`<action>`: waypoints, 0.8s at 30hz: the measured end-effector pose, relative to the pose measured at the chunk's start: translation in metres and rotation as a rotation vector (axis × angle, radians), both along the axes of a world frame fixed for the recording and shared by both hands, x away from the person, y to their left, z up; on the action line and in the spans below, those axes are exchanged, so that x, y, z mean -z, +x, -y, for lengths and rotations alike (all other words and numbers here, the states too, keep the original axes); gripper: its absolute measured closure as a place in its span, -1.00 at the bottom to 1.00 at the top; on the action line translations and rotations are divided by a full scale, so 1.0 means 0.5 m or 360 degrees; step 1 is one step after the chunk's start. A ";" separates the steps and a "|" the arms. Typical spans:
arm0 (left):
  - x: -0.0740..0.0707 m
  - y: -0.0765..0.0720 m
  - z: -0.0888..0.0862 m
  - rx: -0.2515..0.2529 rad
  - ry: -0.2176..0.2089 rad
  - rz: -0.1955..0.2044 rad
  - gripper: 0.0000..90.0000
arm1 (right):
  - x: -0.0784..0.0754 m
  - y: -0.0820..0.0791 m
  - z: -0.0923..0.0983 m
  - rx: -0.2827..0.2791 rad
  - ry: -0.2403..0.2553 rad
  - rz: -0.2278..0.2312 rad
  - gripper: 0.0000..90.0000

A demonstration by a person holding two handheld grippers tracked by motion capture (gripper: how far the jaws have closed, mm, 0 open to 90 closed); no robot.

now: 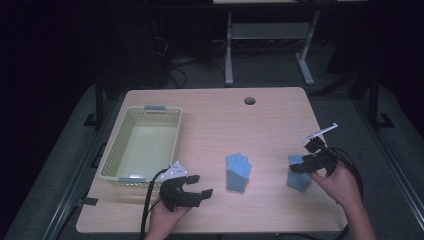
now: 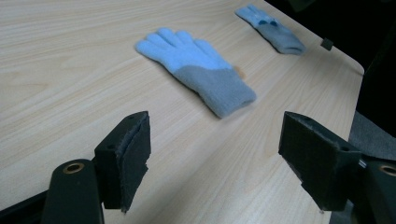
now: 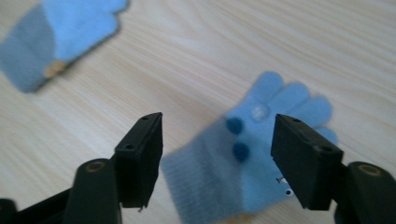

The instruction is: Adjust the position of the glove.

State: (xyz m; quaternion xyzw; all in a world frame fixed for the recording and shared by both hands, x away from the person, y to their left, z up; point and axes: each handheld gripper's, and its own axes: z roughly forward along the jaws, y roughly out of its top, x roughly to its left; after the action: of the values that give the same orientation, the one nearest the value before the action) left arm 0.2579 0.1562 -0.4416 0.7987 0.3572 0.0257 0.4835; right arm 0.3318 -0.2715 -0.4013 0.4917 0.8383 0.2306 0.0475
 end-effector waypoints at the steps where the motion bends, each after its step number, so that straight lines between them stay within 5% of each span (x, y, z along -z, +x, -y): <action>1: 0.001 0.001 0.000 -0.0002 -0.0013 -0.0015 -0.45 | 0.010 0.006 0.002 0.0025 -0.0038 -0.0032 -0.11; 13: 0.006 0.003 0.000 -0.0001 -0.0008 -0.0036 -0.45 | 0.071 0.022 0.007 0.0099 -0.0165 -0.0188 0.15; 24: 0.006 0.002 0.000 -0.0005 -0.0014 -0.0037 -0.45 | 0.078 0.021 -0.014 0.0047 -0.0286 -0.0162 0.33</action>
State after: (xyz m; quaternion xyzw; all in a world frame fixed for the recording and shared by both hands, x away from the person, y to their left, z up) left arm 0.2590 0.1564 -0.4446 0.7963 0.3641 0.0156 0.4828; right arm 0.3425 -0.2644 -0.4401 0.5088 0.8496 0.1286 0.0523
